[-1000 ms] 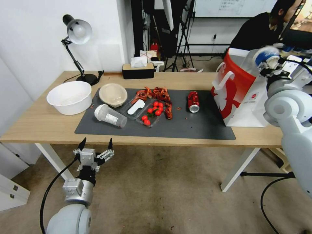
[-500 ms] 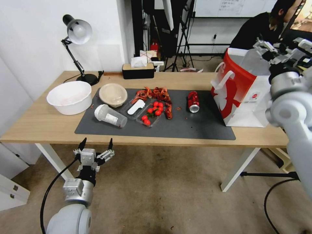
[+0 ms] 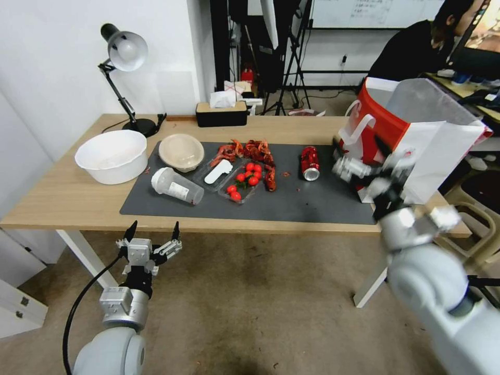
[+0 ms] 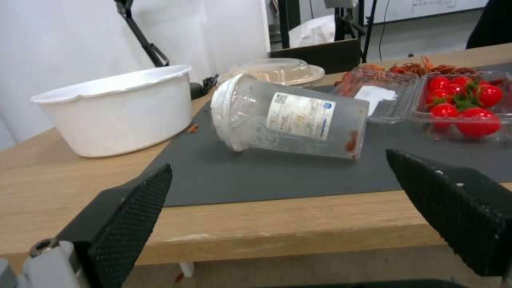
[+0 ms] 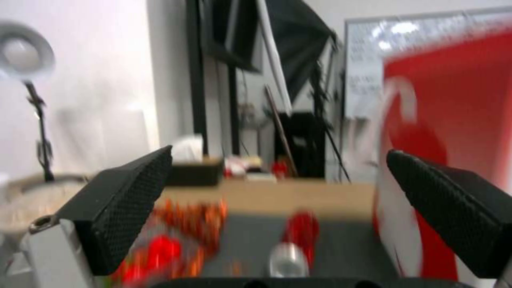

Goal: Pick up the trash from the table and place it into the takeout bag.

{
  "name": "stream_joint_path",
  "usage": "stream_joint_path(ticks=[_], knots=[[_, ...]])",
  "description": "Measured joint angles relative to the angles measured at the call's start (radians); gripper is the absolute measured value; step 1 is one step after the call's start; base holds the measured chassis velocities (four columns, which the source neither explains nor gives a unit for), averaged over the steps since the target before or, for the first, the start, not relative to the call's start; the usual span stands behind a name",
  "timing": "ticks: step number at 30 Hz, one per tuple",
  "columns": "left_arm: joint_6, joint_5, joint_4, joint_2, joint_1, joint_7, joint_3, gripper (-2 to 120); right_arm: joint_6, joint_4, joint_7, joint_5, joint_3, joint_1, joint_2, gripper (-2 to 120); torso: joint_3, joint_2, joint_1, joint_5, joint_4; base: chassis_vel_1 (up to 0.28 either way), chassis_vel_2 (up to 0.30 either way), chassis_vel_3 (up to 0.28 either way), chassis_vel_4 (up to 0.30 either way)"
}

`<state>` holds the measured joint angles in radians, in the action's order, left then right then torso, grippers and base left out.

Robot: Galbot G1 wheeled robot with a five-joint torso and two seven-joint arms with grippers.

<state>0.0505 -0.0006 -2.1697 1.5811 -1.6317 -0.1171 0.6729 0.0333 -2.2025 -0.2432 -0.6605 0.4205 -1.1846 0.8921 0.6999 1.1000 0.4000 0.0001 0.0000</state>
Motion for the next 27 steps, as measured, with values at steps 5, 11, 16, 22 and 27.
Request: stream_joint_path(ticks=[5, 11, 16, 22, 27], knots=[[-0.011, -0.001, 0.011, 0.000, 0.000, 0.001, 0.001, 100, 0.059, -0.010, -0.052, 0.215, -0.044, -0.232, 0.099, 100, 0.000, 0.000, 0.000, -0.0001, 0.0000, 0.000, 0.000, 0.000, 0.000], [-0.012, -0.001, 0.018, -0.002, 0.004, 0.001, 0.000, 100, 0.124, 0.023, -0.112, 0.339, -0.083, -0.389, 0.176, 100, 0.000, 0.000, 0.000, -0.0003, -0.0001, 0.000, 0.000, 0.000, 0.000], [-0.012, -0.002, 0.020, -0.004, 0.006, 0.001, -0.002, 100, 0.179, 0.077, -0.157, 0.418, -0.142, -0.462, 0.213, 100, 0.000, 0.000, 0.000, -0.0002, 0.0000, 0.000, 0.000, 0.000, 0.000], [-0.012, -0.002, 0.020, -0.005, 0.005, 0.001, -0.002, 100, 0.184, 0.087, -0.165, 0.424, -0.146, -0.456, 0.222, 100, 0.000, 0.000, 0.000, -0.0001, 0.0001, 0.000, 0.000, 0.000, 0.000], [-0.012, -0.002, 0.020, -0.005, 0.005, 0.001, -0.002, 100, 0.140, 0.079, -0.206, 0.389, -0.146, -0.395, 0.222, 100, 0.000, 0.000, 0.000, -0.0001, 0.0000, 0.000, 0.000, 0.000, 0.000]])
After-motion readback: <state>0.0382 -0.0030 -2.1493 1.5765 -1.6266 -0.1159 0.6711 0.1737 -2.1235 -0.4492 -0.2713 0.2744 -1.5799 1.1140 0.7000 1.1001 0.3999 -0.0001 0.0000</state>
